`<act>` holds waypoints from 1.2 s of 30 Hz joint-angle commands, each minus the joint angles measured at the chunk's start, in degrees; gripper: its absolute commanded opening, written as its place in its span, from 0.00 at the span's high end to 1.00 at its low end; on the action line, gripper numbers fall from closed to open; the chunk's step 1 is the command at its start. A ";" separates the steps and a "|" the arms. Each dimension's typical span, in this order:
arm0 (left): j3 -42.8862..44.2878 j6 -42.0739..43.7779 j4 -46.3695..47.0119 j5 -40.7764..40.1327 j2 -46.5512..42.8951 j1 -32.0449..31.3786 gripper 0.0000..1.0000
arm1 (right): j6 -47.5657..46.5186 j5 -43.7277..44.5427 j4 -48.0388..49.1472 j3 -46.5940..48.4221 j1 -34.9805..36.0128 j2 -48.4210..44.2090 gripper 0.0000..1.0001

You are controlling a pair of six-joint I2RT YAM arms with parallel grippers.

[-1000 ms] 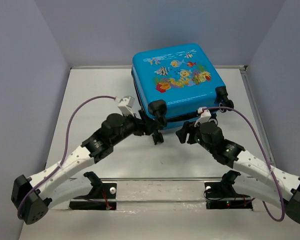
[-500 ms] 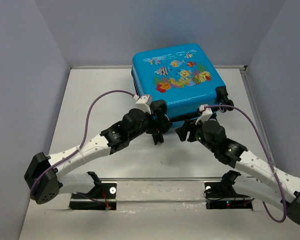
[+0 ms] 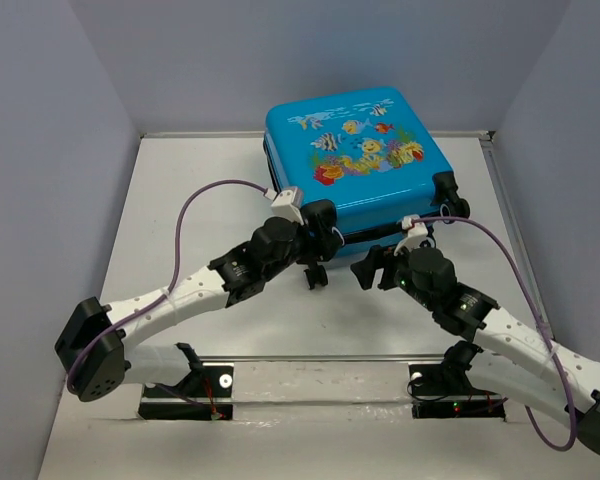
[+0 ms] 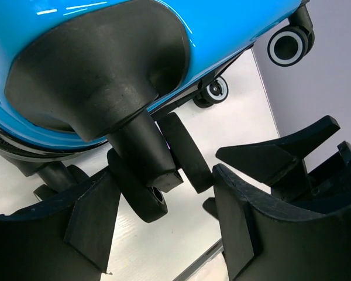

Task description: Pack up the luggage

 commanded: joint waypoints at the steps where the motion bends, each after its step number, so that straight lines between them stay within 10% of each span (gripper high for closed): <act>1: 0.49 -0.71 8.73 -3.92 2.05 0.04 0.39 | -0.07 -1.13 0.84 0.17 -0.30 -0.04 0.15; 6: 0.49 -2.20 9.88 -4.80 3.98 0.13 0.17 | -0.16 -1.84 0.84 0.43 -0.30 1.28 0.12; 12: 1.19 -3.61 9.97 -6.73 5.13 0.13 0.16 | 0.02 -2.36 1.10 0.17 -0.30 1.19 0.12; 14: 1.54 -3.96 10.06 -7.43 5.65 0.13 0.25 | 0.19 -2.54 1.19 0.08 -0.30 1.02 0.12; 16: 0.75 -4.49 11.02 -8.31 5.22 0.22 0.63 | 0.45 -2.28 1.36 -0.44 -0.30 0.93 0.12; 19: -0.65 -4.23 10.77 -9.37 3.11 1.00 0.91 | 0.54 -2.01 1.36 -0.88 -0.30 1.02 0.12; 36: -9.62 0.60 3.30 5.92 -15.88 23.24 0.94 | -0.95 -13.18 15.69 6.68 -0.30 16.84 0.19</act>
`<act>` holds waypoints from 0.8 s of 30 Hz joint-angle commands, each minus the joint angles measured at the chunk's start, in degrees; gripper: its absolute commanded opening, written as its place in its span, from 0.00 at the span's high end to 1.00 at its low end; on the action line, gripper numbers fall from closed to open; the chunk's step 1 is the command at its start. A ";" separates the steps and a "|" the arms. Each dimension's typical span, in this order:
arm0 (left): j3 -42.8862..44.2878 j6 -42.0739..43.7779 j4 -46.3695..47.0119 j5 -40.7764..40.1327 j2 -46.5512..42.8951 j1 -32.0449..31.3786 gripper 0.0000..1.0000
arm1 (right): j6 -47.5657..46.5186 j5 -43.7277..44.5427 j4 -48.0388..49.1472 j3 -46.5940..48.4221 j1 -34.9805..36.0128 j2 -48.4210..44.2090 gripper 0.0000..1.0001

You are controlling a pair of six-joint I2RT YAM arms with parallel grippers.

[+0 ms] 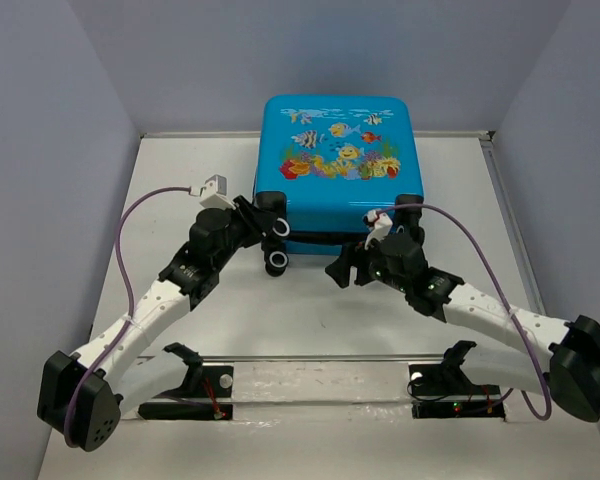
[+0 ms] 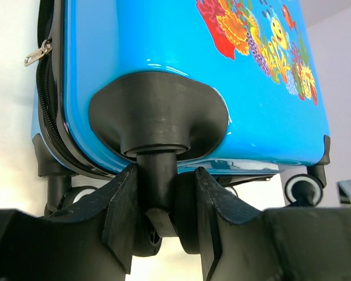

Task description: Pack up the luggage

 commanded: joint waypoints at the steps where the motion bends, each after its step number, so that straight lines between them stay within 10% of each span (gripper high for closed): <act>1: -1.14 3.71 3.16 2.29 -2.59 1.67 0.94 | -0.32 -0.44 6.01 2.81 -0.28 -2.30 0.19; 5: -2.99 3.89 3.78 5.46 -2.94 2.99 0.94 | 0.82 8.23 5.74 -4.13 -0.28 -7.93 0.29; 11: -3.87 3.01 5.18 8.89 -3.99 3.61 0.94 | 12.50 26.88 5.67 -17.76 -0.28 -20.94 0.70; 17: -2.99 2.66 5.09 10.21 -4.70 3.78 0.94 | 18.31 33.85 -0.86 -18.46 -10.89 -24.20 0.55; 24: -5.63 1.60 8.17 12.76 -3.29 3.78 0.94 | 1.98 28.58 26.90 -25.67 -16.27 -22.28 0.52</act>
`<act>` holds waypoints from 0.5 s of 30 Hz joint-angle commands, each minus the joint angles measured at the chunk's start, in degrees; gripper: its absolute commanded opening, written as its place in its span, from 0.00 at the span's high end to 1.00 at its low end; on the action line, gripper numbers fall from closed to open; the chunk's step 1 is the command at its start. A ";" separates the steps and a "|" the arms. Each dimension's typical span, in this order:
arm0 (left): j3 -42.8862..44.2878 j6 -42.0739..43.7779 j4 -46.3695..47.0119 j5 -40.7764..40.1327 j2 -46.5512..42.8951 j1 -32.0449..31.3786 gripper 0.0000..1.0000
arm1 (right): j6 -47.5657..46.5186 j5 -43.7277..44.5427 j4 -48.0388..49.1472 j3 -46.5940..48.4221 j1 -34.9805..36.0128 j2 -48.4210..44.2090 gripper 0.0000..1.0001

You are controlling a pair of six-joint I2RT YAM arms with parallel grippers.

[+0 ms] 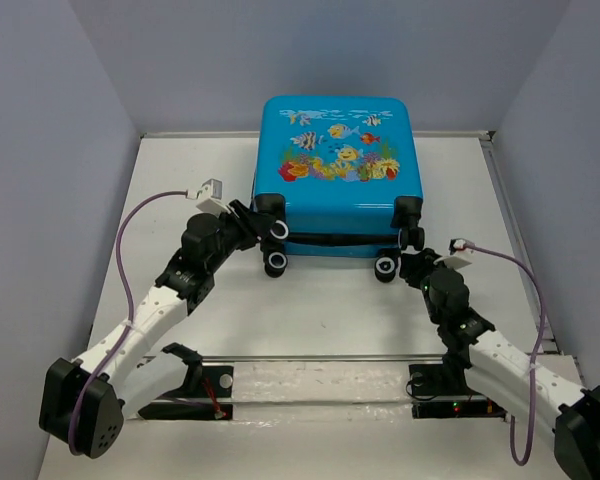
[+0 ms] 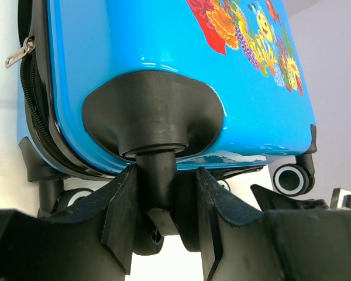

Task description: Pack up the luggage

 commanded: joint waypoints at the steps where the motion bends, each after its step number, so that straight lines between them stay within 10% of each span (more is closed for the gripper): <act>1: -1.39 1.06 3.41 4.98 -1.00 0.16 0.94 | -11.98 -0.34 25.34 -4.07 -2.85 2.77 0.52; 15: -3.58 1.32 6.30 7.09 0.94 0.16 0.94 | -16.85 -21.95 53.35 0.91 -12.53 30.28 0.58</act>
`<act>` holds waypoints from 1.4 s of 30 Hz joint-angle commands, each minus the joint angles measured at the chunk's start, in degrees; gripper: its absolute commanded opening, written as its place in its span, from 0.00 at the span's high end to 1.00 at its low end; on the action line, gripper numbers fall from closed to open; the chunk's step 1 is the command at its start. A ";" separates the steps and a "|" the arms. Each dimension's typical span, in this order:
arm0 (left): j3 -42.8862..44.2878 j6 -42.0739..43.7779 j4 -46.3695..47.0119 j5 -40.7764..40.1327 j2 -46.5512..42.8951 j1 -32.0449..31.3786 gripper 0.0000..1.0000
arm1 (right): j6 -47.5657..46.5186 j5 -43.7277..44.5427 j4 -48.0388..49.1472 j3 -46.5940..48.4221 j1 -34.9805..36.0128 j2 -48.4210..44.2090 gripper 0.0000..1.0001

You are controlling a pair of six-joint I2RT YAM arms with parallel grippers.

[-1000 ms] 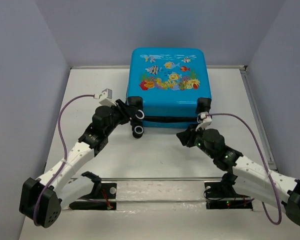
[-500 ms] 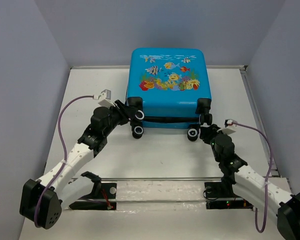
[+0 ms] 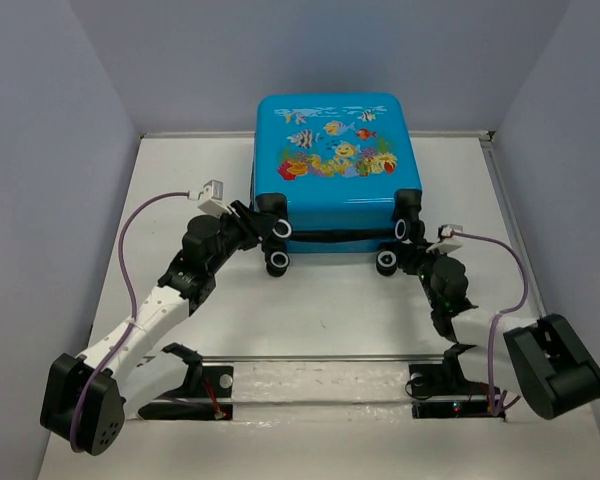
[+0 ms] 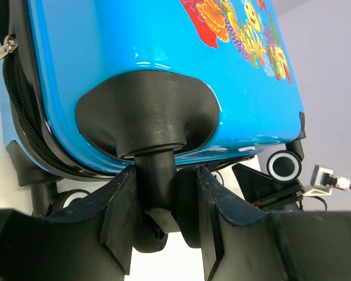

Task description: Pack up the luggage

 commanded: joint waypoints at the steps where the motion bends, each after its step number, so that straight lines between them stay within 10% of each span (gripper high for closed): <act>1: -2.66 2.28 2.57 5.27 0.11 -0.24 0.94 | -1.24 -7.71 18.06 5.11 -1.45 7.10 0.63; 13: -4.08 1.76 3.98 5.10 -1.30 -0.15 0.94 | -7.04 -6.31 31.58 6.95 -1.45 15.00 0.47; 23: -5.48 1.75 5.82 5.27 -2.44 -0.15 0.94 | -11.26 -11.15 34.15 11.79 -1.97 19.94 0.91; 29: -6.80 0.97 8.71 5.89 -2.62 -0.41 0.94 | -6.09 -13.24 35.47 8.99 -1.97 20.03 0.93; 42: -2.15 -4.30 20.24 8.35 6.52 -8.32 0.94 | -6.96 -1.56 28.01 22.86 39.06 36.72 0.93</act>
